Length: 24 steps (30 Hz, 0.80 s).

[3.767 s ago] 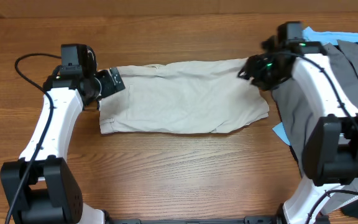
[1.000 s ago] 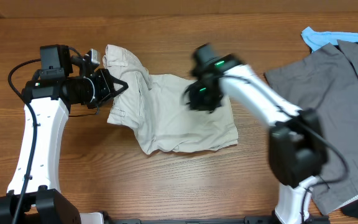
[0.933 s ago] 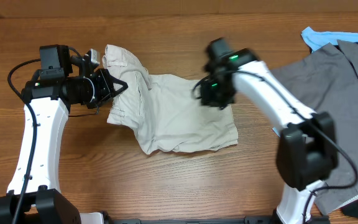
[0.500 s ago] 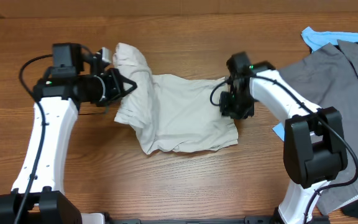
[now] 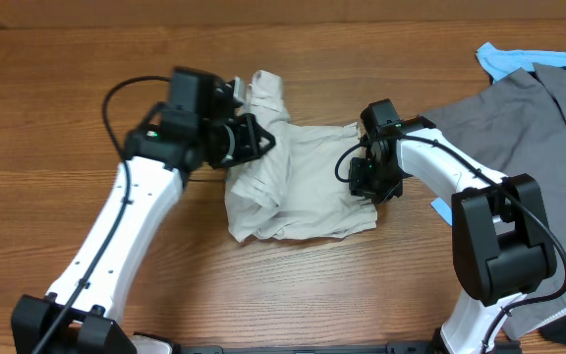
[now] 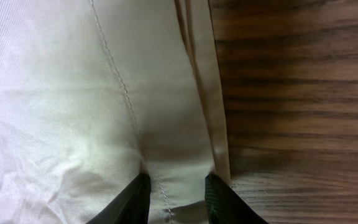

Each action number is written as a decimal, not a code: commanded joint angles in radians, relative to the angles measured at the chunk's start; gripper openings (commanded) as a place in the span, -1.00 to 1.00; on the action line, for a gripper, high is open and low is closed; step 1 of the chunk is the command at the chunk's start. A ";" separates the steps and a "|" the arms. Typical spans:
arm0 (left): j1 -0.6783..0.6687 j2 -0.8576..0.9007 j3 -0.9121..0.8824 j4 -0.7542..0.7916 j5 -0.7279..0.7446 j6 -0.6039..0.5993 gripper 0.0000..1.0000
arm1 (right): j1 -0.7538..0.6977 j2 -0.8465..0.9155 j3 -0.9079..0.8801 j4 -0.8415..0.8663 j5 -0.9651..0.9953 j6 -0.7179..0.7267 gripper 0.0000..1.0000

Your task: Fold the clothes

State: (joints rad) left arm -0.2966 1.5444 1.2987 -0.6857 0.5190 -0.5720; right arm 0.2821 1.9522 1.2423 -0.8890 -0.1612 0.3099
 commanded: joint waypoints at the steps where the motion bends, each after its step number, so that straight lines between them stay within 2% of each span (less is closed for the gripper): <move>1: -0.101 -0.006 0.032 0.023 -0.150 -0.093 -0.76 | 0.013 0.047 -0.048 0.010 -0.005 -0.007 -0.34; 7: -0.198 0.078 0.032 0.076 -0.192 -0.127 -0.75 | 0.016 0.047 -0.048 0.009 -0.008 -0.007 -0.33; 14: -0.224 0.203 0.032 0.169 -0.155 -0.177 -0.71 | 0.022 0.047 -0.048 0.011 -0.008 -0.006 -0.33; 16: -0.224 0.219 0.032 0.198 -0.098 -0.176 -0.03 | 0.022 0.047 -0.048 0.014 -0.008 -0.006 -0.31; 17: -0.224 0.220 0.032 0.202 -0.079 -0.175 0.24 | 0.022 0.047 -0.048 0.014 -0.008 -0.006 -0.26; 18: -0.224 0.219 0.032 0.217 -0.037 -0.157 0.37 | 0.022 0.047 -0.048 0.011 -0.008 -0.006 -0.10; 19: -0.223 0.215 0.034 0.230 -0.002 -0.137 0.43 | 0.022 0.047 -0.048 0.007 -0.008 -0.006 -0.05; 20: -0.217 0.209 0.035 0.240 0.031 -0.125 0.58 | 0.022 0.047 -0.048 0.000 -0.008 -0.006 -0.04; 24: -0.179 0.164 0.039 0.241 0.042 -0.068 0.64 | 0.005 0.034 -0.024 -0.048 0.006 0.006 -0.17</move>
State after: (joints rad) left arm -0.5079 1.7615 1.3067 -0.4480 0.4946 -0.7113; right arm 0.2901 1.9491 1.2438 -0.9028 -0.1688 0.3096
